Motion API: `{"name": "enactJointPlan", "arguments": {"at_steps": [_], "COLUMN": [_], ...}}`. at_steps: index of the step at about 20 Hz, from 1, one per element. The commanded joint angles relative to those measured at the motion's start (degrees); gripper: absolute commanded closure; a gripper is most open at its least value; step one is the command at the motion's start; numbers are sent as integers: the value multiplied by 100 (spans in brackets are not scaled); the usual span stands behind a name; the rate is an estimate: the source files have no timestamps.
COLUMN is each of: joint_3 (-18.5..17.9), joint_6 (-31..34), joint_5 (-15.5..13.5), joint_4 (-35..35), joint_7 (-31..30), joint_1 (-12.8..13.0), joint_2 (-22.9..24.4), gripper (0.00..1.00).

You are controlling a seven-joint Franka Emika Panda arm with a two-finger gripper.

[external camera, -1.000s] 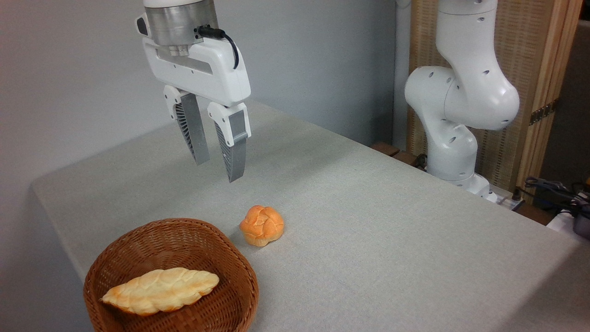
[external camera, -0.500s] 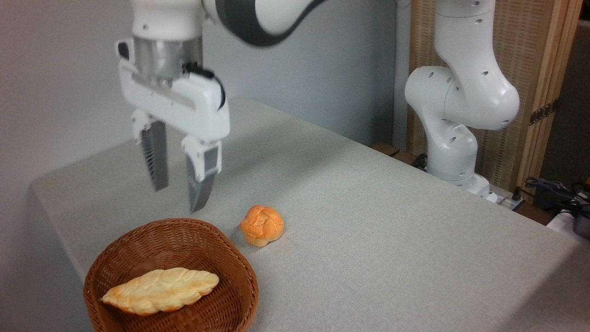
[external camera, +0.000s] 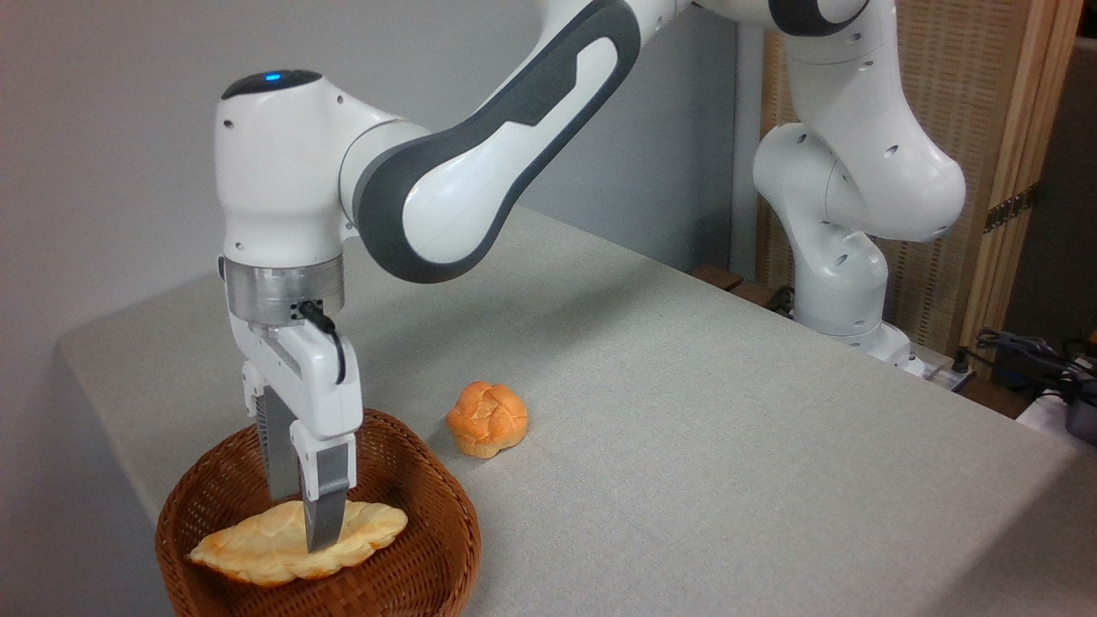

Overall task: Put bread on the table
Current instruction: 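Close the gripper on the braided bread inside the basket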

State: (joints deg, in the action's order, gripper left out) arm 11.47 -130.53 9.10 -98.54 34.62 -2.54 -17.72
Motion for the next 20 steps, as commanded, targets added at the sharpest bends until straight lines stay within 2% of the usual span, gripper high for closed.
{"name": "enactJointPlan", "arguments": {"at_steps": [1, 5, 7, 8, 9, 11, 12, 13, 19, 20], "joint_3": [109, 110, 110, 118, 118, 188, 215, 215, 224, 224], "joint_6": [-61, -69, -69, -69, -69, -52, -17, -17, -17, -17], "joint_5": [408, 435, 487, 592, 654, 952, 1223, 1330, 1331, 1331], "joint_4": [63, 63, 63, 63, 63, 54, 54, 46, 46, 46], "joint_7": [107, 124, 133, 133, 133, 133, 116, 89, 133, 142], "joint_1": [-1, -1, -1, -1, -1, -1, -1, -1, -1, -1], "joint_2": [-153, -197, -197, -197, -206, -223, -241, -249, -250, -250], "gripper": [0, 0, 19, 37, 43, 46, 49, 57, 100, 100]}}
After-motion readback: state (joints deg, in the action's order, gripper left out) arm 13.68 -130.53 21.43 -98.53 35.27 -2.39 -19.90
